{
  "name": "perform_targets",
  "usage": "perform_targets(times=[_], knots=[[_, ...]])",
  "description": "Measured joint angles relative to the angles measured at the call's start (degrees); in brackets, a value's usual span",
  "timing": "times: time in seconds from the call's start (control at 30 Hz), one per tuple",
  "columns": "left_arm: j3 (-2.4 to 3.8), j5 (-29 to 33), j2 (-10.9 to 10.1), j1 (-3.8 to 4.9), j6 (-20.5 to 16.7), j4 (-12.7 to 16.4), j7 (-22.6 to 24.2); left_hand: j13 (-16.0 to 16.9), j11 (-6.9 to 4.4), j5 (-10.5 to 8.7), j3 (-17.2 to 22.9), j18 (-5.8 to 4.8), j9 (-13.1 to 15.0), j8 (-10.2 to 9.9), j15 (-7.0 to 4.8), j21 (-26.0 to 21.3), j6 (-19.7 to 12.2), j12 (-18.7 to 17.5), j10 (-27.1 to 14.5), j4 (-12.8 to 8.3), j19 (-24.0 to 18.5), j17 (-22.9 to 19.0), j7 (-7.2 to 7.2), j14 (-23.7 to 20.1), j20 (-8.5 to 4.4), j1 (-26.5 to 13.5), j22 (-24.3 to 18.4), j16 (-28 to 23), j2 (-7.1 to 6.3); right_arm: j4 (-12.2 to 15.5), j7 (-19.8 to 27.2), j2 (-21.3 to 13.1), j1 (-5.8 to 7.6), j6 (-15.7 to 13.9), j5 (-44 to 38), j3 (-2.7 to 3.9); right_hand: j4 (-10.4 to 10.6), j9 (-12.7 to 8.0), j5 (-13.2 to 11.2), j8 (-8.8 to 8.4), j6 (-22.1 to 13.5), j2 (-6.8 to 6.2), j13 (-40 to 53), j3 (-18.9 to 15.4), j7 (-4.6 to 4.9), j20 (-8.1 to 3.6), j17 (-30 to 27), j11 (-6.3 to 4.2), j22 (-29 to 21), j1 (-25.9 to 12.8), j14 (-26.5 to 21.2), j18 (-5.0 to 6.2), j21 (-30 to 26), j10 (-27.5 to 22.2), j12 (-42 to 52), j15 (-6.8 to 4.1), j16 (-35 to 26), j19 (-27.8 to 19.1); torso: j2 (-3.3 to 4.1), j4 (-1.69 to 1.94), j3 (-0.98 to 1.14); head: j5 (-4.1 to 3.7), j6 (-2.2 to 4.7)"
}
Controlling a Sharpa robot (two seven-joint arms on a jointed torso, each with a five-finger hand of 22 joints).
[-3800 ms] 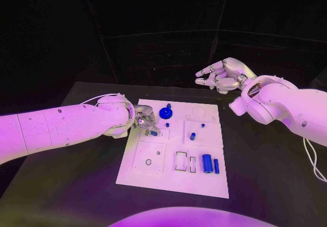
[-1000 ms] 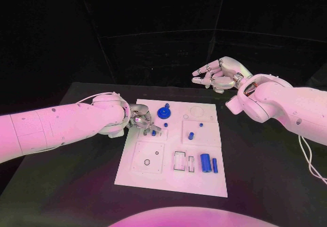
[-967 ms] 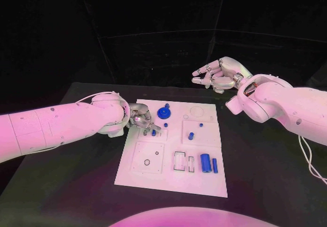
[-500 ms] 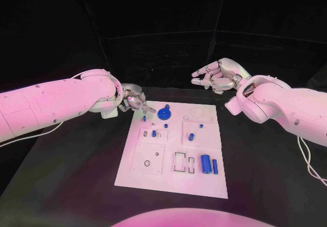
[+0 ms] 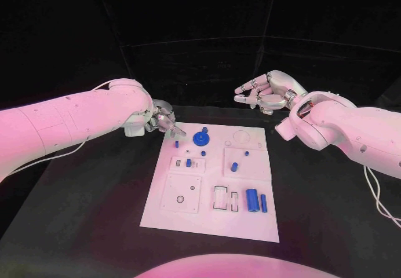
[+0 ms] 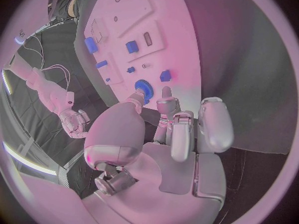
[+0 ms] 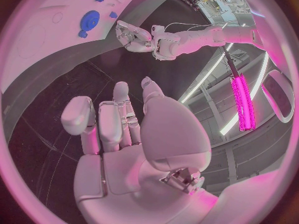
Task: Assemble the parts on the task board
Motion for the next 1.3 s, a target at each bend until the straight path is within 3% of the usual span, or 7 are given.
perform_targets(times=[0.43, 0.97, 1.3], knots=[[0.0, -2.93, 2.96, -1.16, 1.83, -4.57, -0.11, 0.87, -0.22, -0.34, -1.94, 0.0, -0.26, 0.27, 0.0, 0.28, 1.74, 0.37, 0.22, 0.86, 0.0, -0.01, -0.34, 0.0, 0.0, 0.64, 0.78, 0.0, 0.64, -0.07, 0.06, 0.22, -0.01, 0.08, 0.0, 0.0, 0.06, 0.0, 0.0, 0.0, 0.0, 0.0, -0.06, -0.06, 0.0, 0.0, 0.0, 0.0, -0.03, 0.0, 0.0, 0.0, 0.0, 0.0, 0.0, 0.0, 0.0, 0.0, -0.08, 0.03, 0.05, 0.25, -0.18], [-0.03, -3.7, 4.22, -2.16, 3.15, -5.44, -0.15, 1.15, -0.42, -0.34, -2.75, 0.0, -0.26, 1.06, -0.01, 0.49, 2.66, 0.63, 0.42, 0.84, 0.0, -0.01, -0.83, 0.0, 0.0, 1.48, 1.35, 0.0, 1.48, -0.14, 0.11, 0.39, -0.01, 0.15, 0.0, 0.0, 0.06, 0.0, 0.0, 0.0, 0.0, 0.0, -0.14, -0.06, 0.0, 0.0, -0.11, 0.0, -0.03, 0.0, 0.0, 0.0, 0.0, 0.0, 0.0, 0.0, 0.0, 0.0, -0.14, 0.06, 0.09, 0.21, -0.31], [-0.04, -3.79, 4.55, -2.36, 3.31, -5.51, -0.16, 1.15, -0.42, -0.34, -2.95, 0.0, -0.21, 1.26, -0.01, 0.49, 2.67, 0.85, 0.42, 0.09, 0.18, -0.01, -0.83, 0.0, -0.19, 3.72, 1.46, 0.0, 3.4, -0.2, 0.12, 0.44, -0.01, 0.16, 0.0, 0.0, 0.06, 0.0, 0.21, 0.0, 0.0, 0.0, -0.14, -0.06, 0.0, 0.0, -0.11, 0.0, -0.06, 0.01, 0.0, 0.0, 0.0, 0.0, -0.13, 0.0, 0.0, 0.0, -0.13, 0.06, 0.08, 0.21, -0.31]])
